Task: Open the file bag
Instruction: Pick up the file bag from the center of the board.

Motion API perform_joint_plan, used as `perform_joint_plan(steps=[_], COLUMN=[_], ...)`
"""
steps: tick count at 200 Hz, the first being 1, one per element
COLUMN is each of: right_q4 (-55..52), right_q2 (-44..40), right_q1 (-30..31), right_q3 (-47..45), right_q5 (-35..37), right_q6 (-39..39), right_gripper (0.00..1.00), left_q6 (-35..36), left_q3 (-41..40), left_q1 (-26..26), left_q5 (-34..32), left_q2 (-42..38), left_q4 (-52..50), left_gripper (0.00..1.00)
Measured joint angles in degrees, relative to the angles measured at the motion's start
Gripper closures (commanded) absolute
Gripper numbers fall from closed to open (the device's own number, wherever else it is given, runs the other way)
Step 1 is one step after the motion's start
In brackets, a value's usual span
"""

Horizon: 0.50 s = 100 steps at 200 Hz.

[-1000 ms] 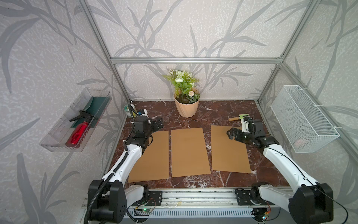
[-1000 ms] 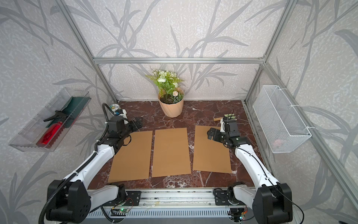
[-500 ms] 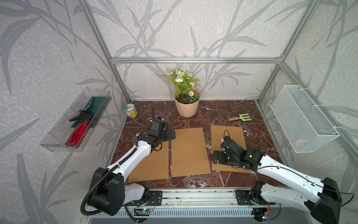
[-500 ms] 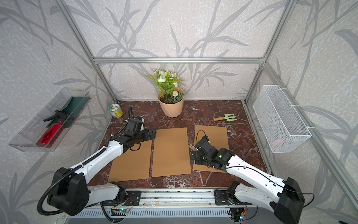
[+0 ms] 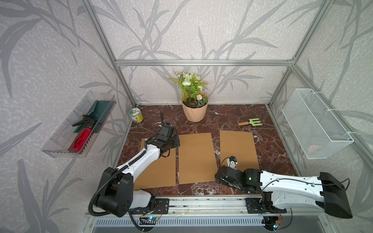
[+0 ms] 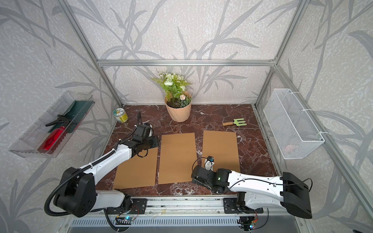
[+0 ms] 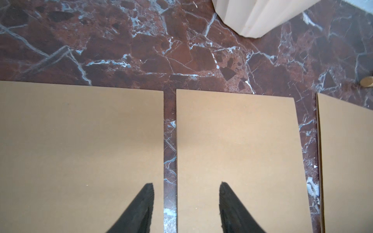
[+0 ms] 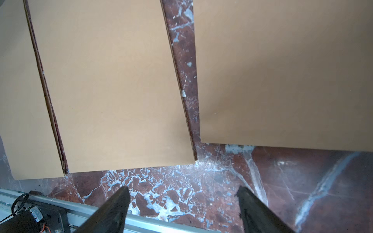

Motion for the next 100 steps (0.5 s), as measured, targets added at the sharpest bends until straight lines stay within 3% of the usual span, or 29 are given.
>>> perform_joint_plan(steps=[100], right_q4=[13.2], right_q2=[4.5], right_q1=[3.6], right_q3=[-6.0], right_q5=[2.3], right_q6=[11.5], right_gripper=[0.20], left_q6=[0.2], left_q3=[4.7], left_q1=[-0.1], left_q5=[3.5], left_q2=[13.6], left_q4=[4.1], left_gripper=[0.76])
